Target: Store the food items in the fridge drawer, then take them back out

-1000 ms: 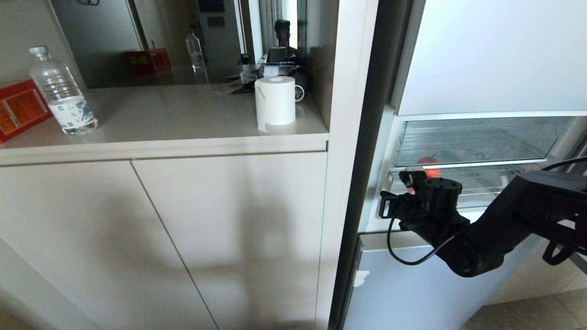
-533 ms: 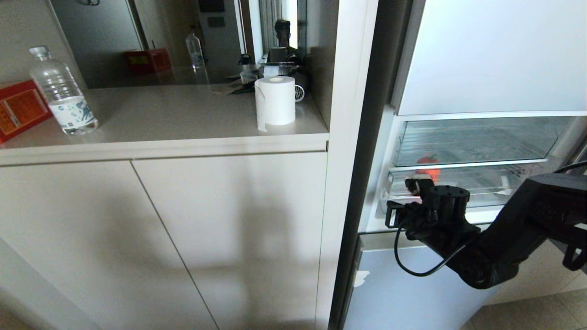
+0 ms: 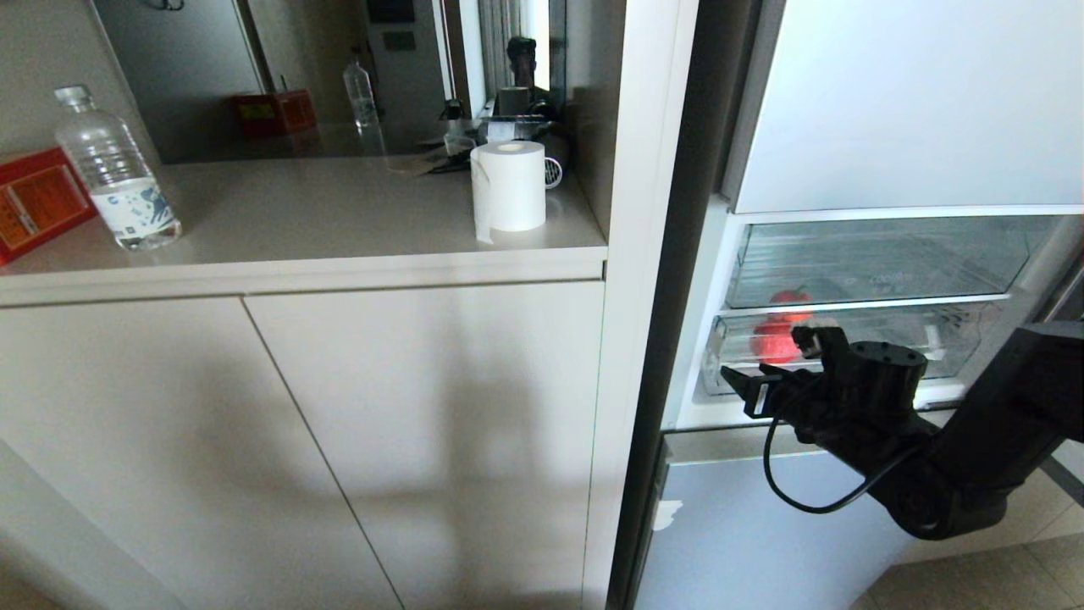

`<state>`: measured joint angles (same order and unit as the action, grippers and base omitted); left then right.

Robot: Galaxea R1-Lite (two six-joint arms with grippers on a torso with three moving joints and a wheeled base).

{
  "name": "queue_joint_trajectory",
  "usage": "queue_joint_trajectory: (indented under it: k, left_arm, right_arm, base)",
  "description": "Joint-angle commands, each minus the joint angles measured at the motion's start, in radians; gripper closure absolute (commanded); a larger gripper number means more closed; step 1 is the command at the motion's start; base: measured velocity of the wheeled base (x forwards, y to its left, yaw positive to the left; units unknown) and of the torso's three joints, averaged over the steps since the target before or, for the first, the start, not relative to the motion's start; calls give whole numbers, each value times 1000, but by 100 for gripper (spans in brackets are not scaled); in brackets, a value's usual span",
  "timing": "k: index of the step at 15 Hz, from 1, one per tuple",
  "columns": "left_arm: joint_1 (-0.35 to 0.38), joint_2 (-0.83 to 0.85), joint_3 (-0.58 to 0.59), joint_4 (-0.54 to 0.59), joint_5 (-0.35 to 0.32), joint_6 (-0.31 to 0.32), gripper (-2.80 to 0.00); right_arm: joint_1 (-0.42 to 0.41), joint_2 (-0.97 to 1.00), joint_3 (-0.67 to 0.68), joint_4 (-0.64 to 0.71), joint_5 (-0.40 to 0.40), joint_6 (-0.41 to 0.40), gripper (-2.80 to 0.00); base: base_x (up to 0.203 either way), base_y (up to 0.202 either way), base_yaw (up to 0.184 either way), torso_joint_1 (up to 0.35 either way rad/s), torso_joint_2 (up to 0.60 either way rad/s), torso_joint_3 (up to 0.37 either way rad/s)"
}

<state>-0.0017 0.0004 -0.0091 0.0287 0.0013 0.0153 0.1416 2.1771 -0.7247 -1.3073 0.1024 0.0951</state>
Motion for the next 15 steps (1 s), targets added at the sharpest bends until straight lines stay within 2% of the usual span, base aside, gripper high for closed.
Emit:
queue_joint_trajectory:
  k: [1, 4, 15]
  left_arm:
    - [0, 0, 0, 0, 0, 0, 0]
    - [0, 0, 0, 0, 0, 0, 0]
    - [0, 0, 0, 0, 0, 0, 0]
  right_arm:
    - [-44, 39, -20, -30, 46, -1, -280]
    - [-48, 83, -51, -68, 50, -2, -280]
    - [-3, 121, -148, -58, 27, 0, -280]
  base:
    - [0, 0, 0, 0, 0, 0]
    - [0, 0, 0, 0, 0, 0]
    - [0, 0, 0, 0, 0, 0]
